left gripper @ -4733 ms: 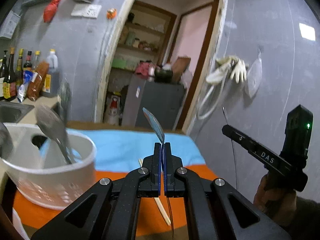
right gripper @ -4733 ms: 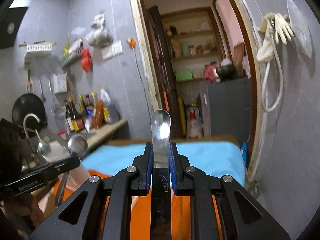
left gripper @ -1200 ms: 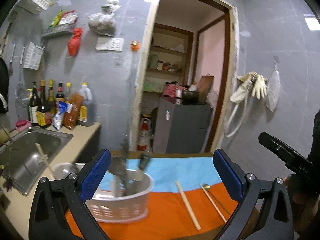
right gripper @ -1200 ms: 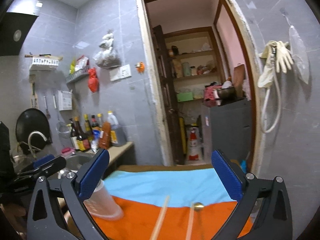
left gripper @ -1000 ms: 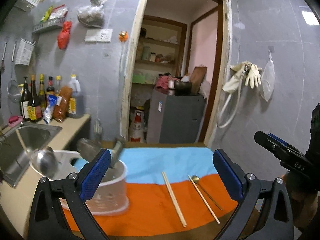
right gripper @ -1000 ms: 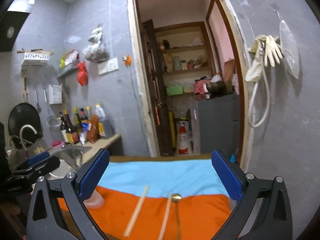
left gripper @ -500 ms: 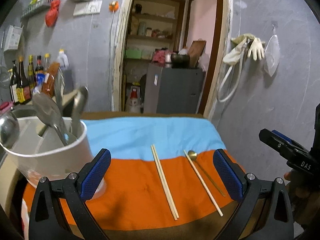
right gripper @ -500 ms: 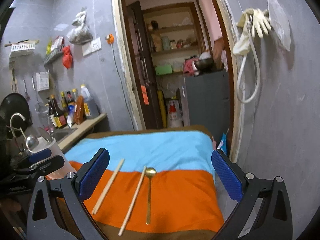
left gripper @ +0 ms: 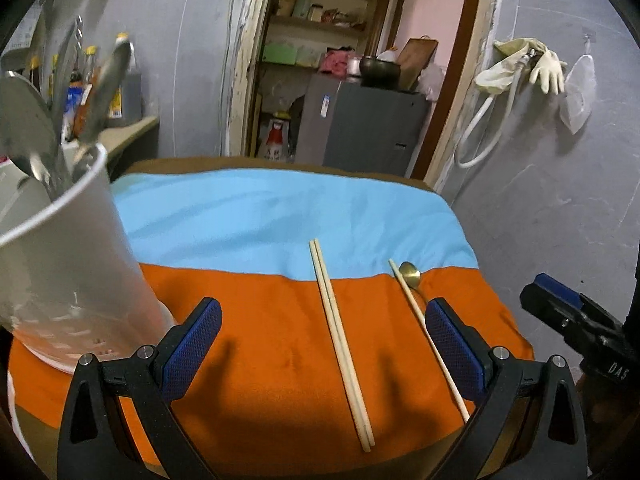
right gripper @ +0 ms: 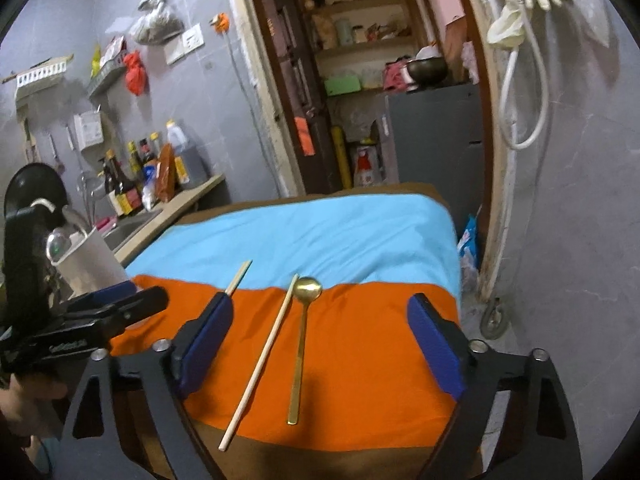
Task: Organize utensils
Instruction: 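Move both tools back over the chopsticks and gold spoon on the cloth, then close the left tool on a chopstick while the right tool grasps another chopstick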
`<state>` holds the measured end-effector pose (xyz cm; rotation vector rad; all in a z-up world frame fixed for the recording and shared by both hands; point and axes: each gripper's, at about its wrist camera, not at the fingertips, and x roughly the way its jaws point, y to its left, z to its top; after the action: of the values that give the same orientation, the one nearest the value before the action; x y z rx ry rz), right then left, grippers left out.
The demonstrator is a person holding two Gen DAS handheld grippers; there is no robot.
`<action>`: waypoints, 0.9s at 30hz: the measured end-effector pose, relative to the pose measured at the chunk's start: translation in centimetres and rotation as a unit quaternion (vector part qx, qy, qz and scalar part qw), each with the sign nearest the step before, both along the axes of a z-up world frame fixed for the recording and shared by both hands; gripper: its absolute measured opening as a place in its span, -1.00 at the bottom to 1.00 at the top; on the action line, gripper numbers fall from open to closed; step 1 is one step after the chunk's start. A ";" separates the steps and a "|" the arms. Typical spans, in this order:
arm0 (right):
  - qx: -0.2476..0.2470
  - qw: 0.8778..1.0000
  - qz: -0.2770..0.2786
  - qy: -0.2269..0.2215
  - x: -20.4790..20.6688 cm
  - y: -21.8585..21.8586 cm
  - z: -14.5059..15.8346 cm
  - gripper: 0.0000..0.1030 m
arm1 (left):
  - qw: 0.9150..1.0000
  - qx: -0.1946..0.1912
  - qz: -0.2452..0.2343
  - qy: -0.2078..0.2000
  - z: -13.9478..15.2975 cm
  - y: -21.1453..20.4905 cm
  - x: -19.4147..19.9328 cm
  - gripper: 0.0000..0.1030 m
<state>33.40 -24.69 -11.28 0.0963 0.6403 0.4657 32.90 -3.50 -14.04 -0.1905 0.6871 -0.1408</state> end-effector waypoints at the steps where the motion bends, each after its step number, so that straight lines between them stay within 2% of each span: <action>1: -0.001 1.000 0.005 0.004 0.1 0.2 -0.2 0.43 | 1.000 -0.003 0.000 0.004 -0.1 0.1 0.2 0.92; 4: -0.008 0.999 0.026 0.021 0.6 0.9 -1.0 0.15 | 1.000 -0.018 -0.003 0.016 -0.5 0.5 0.7 0.77; 6: -0.013 0.999 0.036 0.033 1.0 1.3 -1.4 -0.04 | 0.999 -0.028 -0.007 0.028 -0.7 0.7 1.1 0.48; 9: -0.018 0.998 0.047 0.046 1.4 1.9 -1.7 -0.24 | 0.998 -0.043 -0.011 0.052 -1.3 1.2 1.8 0.15; 14: -0.026 0.996 0.062 0.066 2.1 2.7 -2.4 -0.39 | 0.993 -0.066 -0.016 0.093 -2.1 1.8 2.8 -0.20; 18: -0.035 0.993 0.070 0.086 2.7 3.4 -2.9 -0.48 | 0.992 -0.063 -0.016 0.108 -2.1 2.2 3.5 -0.49; 20: -0.036 0.992 0.073 0.091 2.9 3.5 -3.1 -0.49 | 0.992 -0.057 -0.018 0.115 -2.2 2.3 3.9 -0.59; 27: -0.036 0.991 0.076 0.101 3.0 3.4 -3.4 -0.50 | 0.992 -0.028 -0.030 0.122 -2.4 1.7 4.8 -0.60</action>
<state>36.43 -21.29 -14.68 0.0252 0.8661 0.5843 37.74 -1.77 -16.39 -0.2426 0.9343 -0.1968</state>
